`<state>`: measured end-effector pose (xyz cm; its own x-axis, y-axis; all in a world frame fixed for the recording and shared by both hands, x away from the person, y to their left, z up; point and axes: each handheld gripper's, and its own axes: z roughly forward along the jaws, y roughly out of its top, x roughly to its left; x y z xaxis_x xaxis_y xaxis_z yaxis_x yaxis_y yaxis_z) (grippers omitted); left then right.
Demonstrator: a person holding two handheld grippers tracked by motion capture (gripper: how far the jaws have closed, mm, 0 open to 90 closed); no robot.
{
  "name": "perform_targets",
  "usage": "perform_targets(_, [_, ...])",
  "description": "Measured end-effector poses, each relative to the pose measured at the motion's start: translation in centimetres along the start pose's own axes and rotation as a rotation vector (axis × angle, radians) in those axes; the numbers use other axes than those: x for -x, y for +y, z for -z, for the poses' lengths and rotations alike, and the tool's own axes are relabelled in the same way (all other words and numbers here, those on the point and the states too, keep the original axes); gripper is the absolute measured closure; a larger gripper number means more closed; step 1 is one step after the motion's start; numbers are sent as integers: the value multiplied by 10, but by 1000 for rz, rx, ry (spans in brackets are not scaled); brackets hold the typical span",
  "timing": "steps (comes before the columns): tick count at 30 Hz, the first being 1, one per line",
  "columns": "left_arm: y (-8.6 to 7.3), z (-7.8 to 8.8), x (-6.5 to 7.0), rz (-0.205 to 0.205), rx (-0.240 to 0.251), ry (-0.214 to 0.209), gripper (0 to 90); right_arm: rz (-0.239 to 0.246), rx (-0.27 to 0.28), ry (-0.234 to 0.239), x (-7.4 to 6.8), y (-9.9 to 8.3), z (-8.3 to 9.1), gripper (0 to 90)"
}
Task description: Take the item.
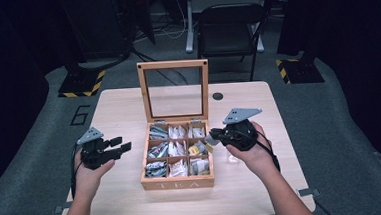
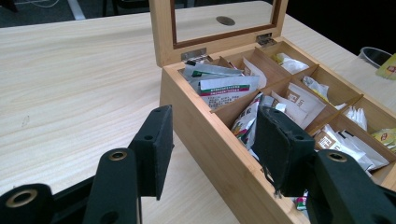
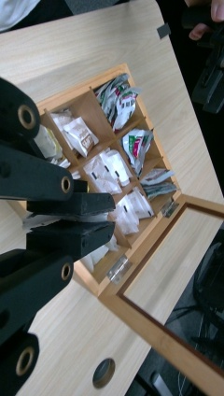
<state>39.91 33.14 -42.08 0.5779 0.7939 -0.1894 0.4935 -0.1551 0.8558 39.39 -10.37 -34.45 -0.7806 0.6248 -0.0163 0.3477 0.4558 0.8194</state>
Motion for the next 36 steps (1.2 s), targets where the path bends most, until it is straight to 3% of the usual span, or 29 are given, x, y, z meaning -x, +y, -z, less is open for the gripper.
perform_targets(24, [-1,-1,-1,-1,-2,3,476,-46,2,-107,37,-6,31,844])
perform_targets(36, [-2,-2,-1,6,2,11,475,-84,-23,-143,49,-26,31,843])
